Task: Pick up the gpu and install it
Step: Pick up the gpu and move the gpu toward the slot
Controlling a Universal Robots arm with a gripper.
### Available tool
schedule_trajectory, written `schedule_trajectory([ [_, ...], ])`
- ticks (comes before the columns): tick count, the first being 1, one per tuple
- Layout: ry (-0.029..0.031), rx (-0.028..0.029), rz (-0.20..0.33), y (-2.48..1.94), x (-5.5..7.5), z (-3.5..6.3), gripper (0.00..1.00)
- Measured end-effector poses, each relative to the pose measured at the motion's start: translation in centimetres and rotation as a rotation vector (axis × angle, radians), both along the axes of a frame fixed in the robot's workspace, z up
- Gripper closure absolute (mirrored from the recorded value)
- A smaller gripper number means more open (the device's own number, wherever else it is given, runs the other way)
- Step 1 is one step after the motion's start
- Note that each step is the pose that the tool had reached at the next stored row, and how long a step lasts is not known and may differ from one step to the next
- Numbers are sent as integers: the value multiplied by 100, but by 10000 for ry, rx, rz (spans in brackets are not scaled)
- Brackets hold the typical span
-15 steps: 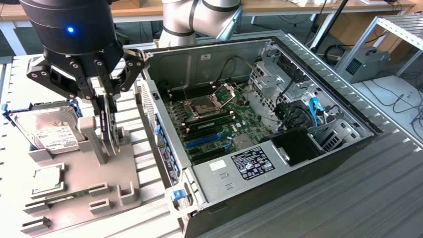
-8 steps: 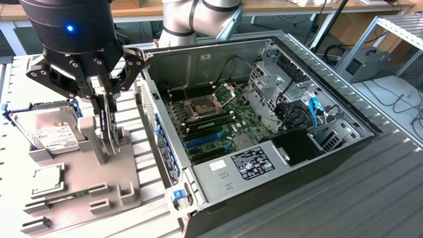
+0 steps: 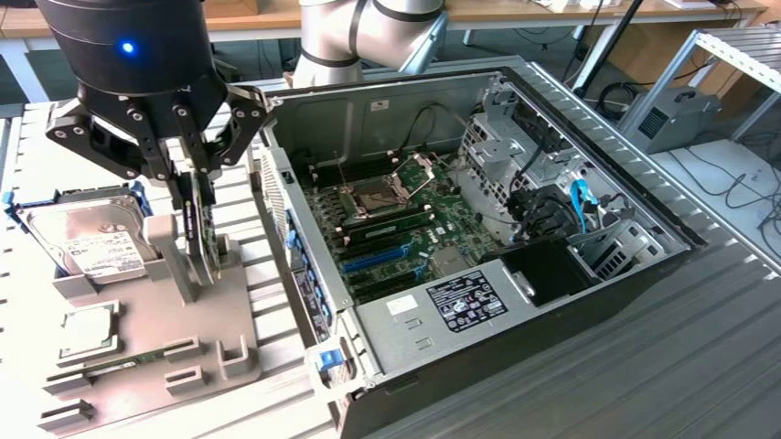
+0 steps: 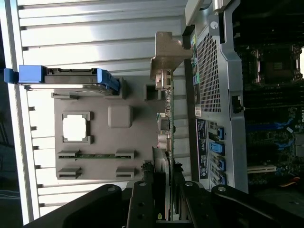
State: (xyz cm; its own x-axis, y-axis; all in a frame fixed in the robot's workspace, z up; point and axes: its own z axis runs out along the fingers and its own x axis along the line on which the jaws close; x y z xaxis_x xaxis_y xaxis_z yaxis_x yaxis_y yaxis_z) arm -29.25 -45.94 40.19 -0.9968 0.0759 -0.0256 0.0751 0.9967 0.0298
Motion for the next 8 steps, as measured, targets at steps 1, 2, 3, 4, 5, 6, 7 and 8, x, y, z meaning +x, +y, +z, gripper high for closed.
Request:
schedule_trajectory([
  [1,1,0,0,0,0,8,74],
  [2,0,0,0,0,0,9,74],
  [3,1,0,0,0,0,11,74],
  [4,1,-1,0,0,0,13,74],
  [5,1,-1,0,0,0,15,74],
  [6,0,0,0,0,0,16,74],
  [7,0,0,0,0,0,17,74],
  [8,0,0,0,0,0,20,74],
])
